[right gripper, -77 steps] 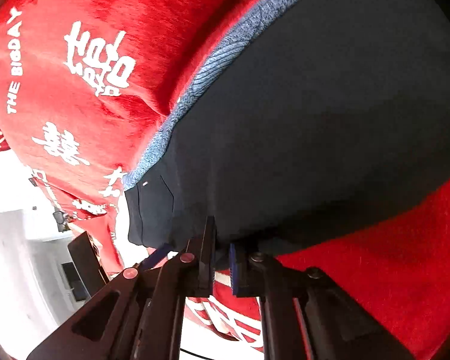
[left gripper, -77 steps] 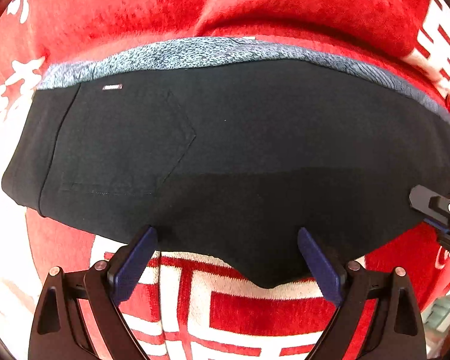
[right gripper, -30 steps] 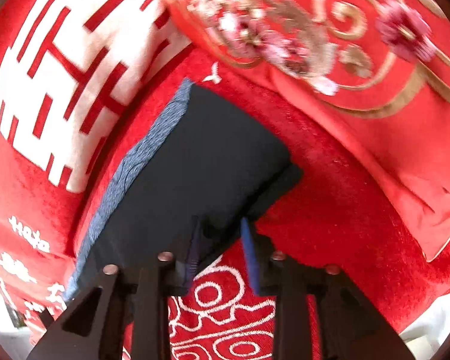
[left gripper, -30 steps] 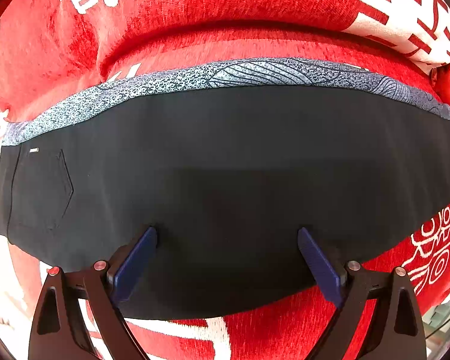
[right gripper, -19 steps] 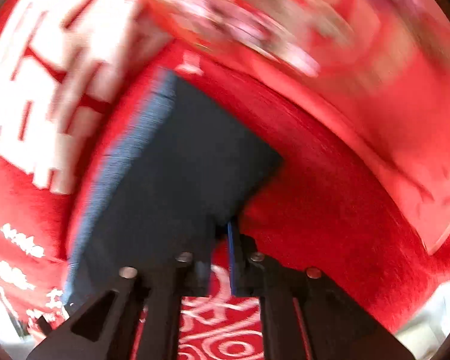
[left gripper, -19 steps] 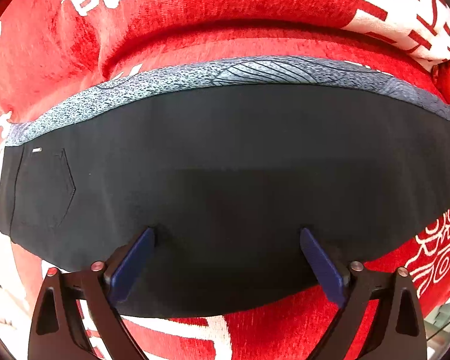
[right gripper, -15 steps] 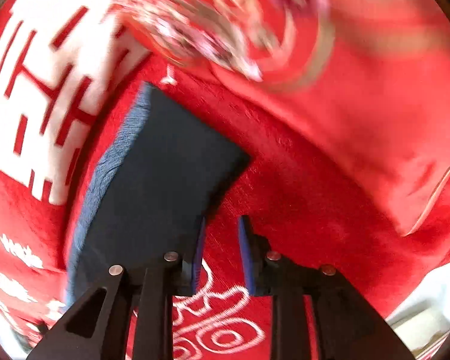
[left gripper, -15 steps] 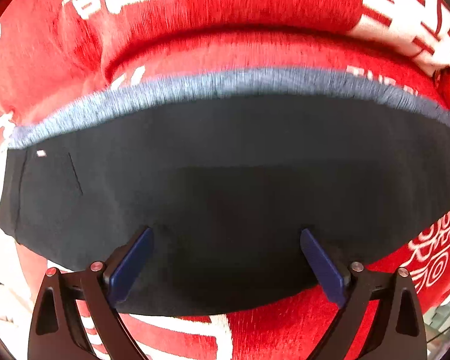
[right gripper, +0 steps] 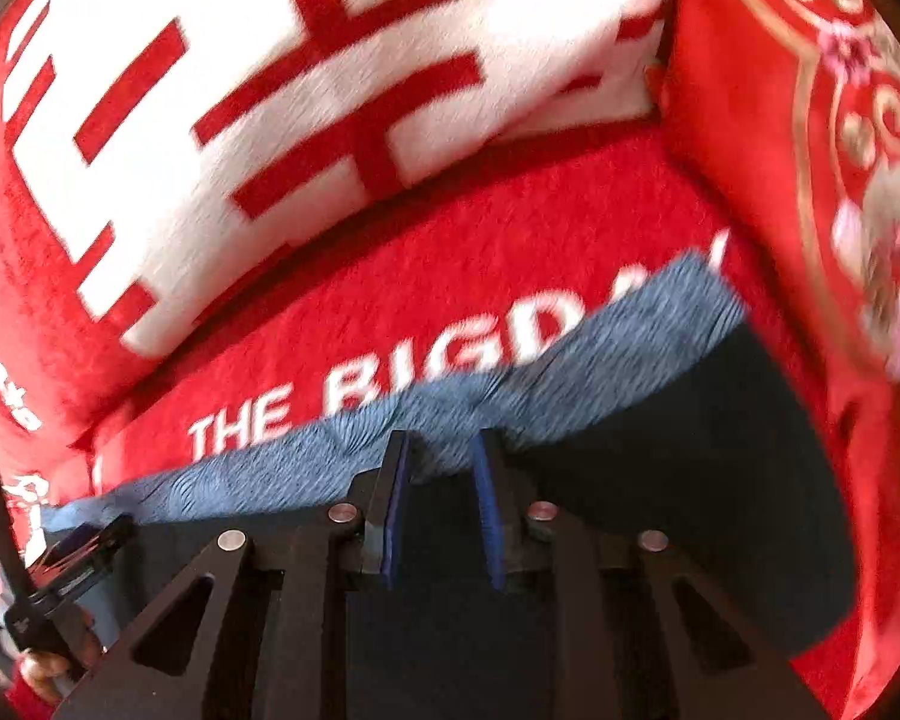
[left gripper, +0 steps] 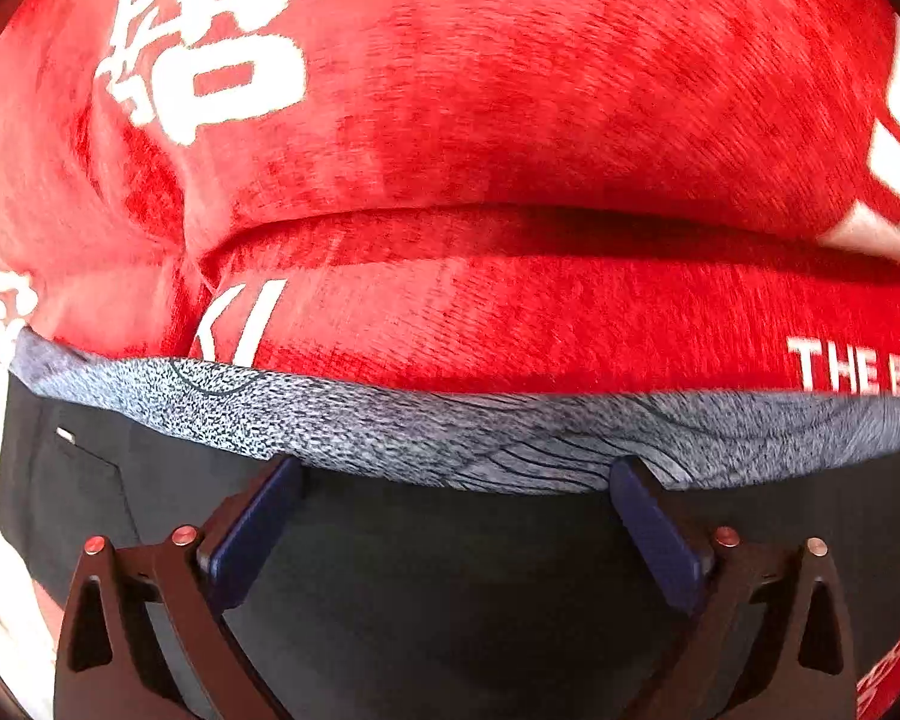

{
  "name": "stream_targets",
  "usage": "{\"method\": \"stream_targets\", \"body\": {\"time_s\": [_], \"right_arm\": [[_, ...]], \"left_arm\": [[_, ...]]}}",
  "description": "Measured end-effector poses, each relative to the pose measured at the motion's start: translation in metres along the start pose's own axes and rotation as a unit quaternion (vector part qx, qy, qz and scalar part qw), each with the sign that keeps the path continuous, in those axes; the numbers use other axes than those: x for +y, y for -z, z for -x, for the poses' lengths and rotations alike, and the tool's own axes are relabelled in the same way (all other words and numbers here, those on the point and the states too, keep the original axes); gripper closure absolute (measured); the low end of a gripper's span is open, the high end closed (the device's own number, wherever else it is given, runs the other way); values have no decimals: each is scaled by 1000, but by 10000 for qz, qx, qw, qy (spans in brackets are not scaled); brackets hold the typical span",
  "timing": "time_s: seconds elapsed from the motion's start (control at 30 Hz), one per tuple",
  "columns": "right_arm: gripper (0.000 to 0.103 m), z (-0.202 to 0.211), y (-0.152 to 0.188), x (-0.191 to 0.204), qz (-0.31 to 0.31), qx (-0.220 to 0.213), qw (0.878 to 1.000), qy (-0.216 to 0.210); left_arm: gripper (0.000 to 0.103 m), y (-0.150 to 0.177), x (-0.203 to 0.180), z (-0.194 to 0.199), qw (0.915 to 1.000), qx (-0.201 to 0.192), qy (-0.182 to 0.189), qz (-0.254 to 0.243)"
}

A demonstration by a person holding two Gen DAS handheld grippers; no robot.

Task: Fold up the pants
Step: 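Release the trousers and smooth the folded stack with both grippers open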

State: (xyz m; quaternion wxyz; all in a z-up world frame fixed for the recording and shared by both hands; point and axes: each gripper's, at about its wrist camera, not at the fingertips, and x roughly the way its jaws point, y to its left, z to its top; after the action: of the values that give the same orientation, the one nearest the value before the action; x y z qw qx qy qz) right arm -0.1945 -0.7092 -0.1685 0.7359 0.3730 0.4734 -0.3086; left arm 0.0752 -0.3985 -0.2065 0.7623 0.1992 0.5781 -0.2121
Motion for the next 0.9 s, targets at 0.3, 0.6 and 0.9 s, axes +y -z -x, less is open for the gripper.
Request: {"method": "stream_targets", "body": {"time_s": [0.3, 0.6, 0.9], "right_arm": [[68, 32, -19, -39, -470, -18, 9975, 527], [51, 43, 73, -7, 493, 210, 9972, 519], [36, 34, 77, -1, 639, 365, 9967, 342]], "left_arm": [[0, -6, 39, 20, 9993, 192, -170, 256], [0, 91, 42, 30, 9984, 535, -28, 187], [0, 101, 41, 48, 9969, 741, -260, 104]]}}
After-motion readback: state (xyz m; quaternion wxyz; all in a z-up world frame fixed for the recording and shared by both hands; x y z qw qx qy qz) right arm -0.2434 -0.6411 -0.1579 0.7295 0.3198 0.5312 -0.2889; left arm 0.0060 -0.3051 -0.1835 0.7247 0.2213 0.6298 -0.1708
